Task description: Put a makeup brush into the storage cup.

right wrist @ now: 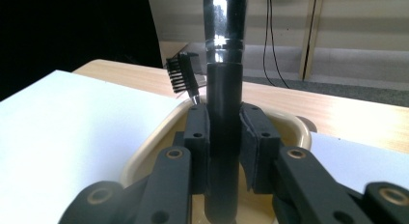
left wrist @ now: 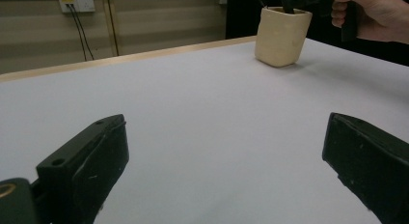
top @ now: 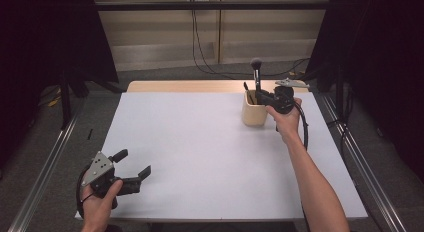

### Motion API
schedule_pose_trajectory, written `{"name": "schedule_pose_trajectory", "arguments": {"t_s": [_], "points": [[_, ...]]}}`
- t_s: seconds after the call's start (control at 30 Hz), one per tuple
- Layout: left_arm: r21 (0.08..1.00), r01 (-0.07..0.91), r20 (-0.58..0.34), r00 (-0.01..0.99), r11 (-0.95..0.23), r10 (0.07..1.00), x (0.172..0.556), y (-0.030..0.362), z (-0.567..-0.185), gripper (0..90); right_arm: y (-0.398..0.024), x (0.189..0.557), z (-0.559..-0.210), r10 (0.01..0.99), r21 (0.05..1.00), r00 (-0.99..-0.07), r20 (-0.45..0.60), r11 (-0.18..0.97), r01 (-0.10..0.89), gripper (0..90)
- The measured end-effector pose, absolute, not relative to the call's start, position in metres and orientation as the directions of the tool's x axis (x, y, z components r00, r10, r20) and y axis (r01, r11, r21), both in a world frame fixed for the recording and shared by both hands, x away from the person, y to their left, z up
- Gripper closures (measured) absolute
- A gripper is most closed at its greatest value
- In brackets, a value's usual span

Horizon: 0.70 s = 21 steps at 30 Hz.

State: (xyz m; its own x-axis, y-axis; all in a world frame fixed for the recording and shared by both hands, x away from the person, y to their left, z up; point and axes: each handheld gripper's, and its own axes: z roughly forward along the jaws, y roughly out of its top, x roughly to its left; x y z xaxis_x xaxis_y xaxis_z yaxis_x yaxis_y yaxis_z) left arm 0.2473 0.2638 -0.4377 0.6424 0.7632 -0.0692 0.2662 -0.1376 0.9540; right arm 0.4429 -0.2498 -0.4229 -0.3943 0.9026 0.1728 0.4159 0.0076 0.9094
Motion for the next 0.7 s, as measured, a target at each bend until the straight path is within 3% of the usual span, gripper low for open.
{"name": "schedule_pose_trajectory", "arguments": {"t_s": [0.7], "points": [[0.954,0.265,-0.067,0.642,-0.139,0.763,0.247,0.2637,-0.4377,2.5,-0.2494,0.4412,-0.4305,0.913,0.901,-0.37,0.171,0.007,0.434,74.1]]}}
